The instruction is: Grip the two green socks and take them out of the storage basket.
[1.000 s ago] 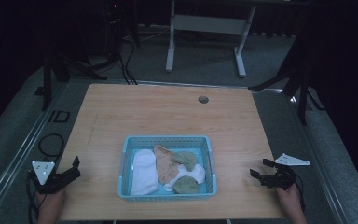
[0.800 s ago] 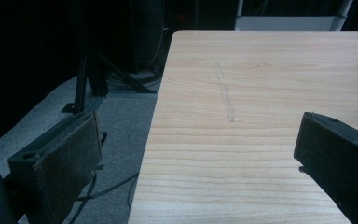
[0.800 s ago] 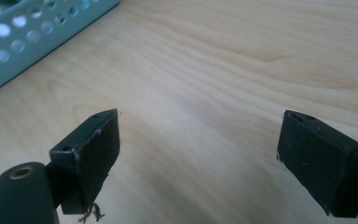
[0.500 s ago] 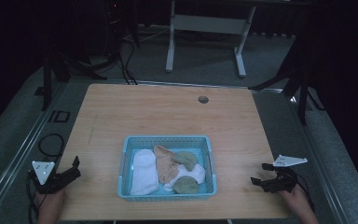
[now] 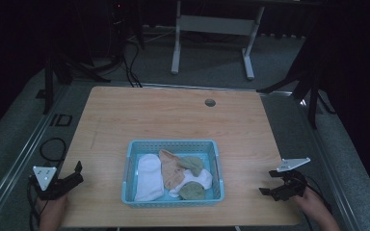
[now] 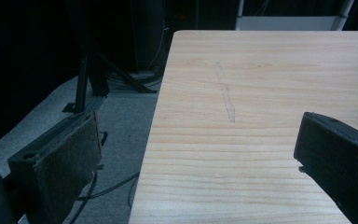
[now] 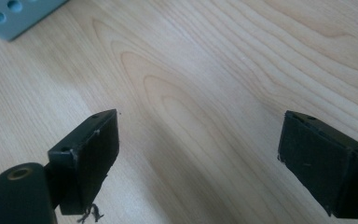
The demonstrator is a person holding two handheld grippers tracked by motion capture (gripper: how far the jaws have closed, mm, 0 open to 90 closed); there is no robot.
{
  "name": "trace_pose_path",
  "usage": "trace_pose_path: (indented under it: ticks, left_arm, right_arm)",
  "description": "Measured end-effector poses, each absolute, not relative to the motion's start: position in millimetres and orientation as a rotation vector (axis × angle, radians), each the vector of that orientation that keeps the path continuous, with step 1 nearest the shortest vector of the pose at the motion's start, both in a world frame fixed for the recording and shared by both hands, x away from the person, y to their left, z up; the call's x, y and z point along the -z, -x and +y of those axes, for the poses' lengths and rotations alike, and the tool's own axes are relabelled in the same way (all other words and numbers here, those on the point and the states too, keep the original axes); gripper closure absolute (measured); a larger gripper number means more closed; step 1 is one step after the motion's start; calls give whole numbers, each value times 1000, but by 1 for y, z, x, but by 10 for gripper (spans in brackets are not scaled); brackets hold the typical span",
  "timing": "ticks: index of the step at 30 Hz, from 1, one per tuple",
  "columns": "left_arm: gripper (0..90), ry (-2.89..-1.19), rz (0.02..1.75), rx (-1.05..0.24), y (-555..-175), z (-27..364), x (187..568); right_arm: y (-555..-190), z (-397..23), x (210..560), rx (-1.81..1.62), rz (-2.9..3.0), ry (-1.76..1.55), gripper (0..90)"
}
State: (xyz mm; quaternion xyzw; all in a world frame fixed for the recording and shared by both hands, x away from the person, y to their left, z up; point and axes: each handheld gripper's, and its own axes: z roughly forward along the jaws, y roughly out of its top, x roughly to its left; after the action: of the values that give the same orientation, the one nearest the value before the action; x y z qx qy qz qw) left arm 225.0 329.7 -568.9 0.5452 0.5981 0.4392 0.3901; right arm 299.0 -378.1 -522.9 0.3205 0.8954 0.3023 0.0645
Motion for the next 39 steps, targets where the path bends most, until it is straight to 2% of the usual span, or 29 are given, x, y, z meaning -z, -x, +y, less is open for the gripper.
trace_pose_path:
  ticks: [19,39]
  left_arm:
    - [4,-1391,1523,-1116,-225,330,569]
    - [4,-1391,1519,-1118,-225,329,569]
  right_arm:
    - [-298,-360,518,-663,2831,-838,127]
    - [-304,-332,506,-688,2932,-774,140]
